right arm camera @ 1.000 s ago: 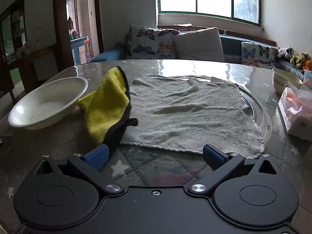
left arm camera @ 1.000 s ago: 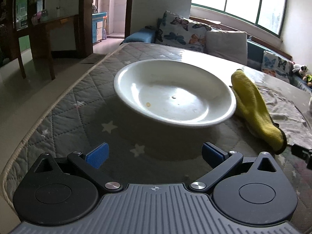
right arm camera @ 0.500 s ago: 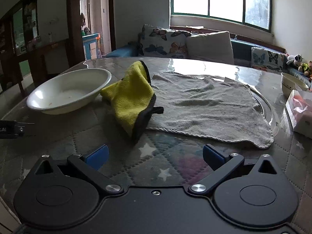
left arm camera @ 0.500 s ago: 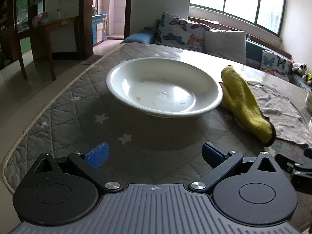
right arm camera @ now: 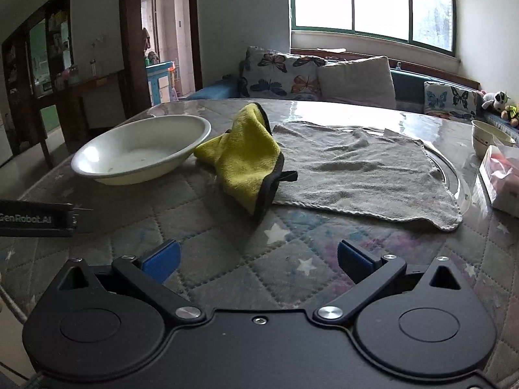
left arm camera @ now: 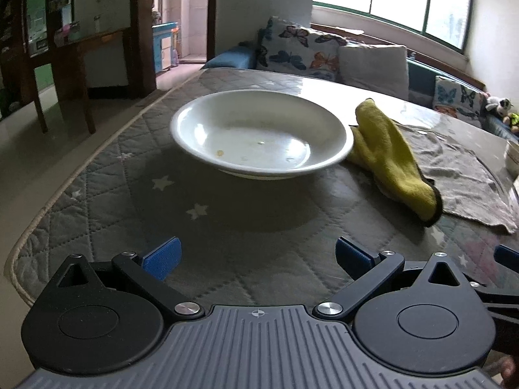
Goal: Clean bowl
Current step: 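Move the right tool toward the yellow cloth beside the bowl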
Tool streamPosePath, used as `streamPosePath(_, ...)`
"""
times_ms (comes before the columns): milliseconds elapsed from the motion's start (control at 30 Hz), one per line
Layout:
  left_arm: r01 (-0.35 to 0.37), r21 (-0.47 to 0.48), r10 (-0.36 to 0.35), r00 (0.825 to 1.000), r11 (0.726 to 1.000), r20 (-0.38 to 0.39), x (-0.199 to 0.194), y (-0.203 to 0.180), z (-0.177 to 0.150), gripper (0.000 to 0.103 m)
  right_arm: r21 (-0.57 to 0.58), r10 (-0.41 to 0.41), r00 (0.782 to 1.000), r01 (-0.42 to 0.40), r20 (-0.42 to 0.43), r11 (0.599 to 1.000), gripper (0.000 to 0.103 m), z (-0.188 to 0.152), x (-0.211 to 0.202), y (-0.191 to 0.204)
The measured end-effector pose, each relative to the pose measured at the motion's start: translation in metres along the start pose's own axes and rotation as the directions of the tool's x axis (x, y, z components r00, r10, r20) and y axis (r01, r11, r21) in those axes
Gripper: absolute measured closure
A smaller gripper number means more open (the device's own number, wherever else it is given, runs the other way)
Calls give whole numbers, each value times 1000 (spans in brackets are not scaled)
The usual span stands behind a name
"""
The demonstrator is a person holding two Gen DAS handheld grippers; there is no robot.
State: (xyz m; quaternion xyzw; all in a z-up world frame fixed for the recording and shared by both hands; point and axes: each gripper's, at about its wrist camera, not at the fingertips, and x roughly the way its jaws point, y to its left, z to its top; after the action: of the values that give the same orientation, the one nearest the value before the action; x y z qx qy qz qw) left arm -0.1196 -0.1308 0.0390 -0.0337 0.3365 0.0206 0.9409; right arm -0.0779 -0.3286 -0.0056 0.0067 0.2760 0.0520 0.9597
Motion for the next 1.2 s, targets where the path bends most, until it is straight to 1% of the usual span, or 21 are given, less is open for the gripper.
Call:
streamPosePath(367,-43,-2,43,999,999,5,-2,-13,-5,0,9,21,1000,-21,-18,1000,0,-5,2,2)
streamPosePath(533,-46,-13,46,999,999,-19,4,-15,-5,0,4,20,1000,-20,-18,1000,0,-6,3,3)
streamPosePath(633,-56,0,56,998,998,-15,6,-17,-6,0,4,20,1000,-20,-19,1000,0,-7,3,2)
streamPosePath(833,-54,24,55,998,998,-31,11,-19,-6,0,-13,26,999,-27,-27,1000,0,-6,8,5)
streamPosePath(1200,-52,30,53,997,998,-57,21,-21,1,0,-31,34,998,-35,-43,999,0,0,20,8)
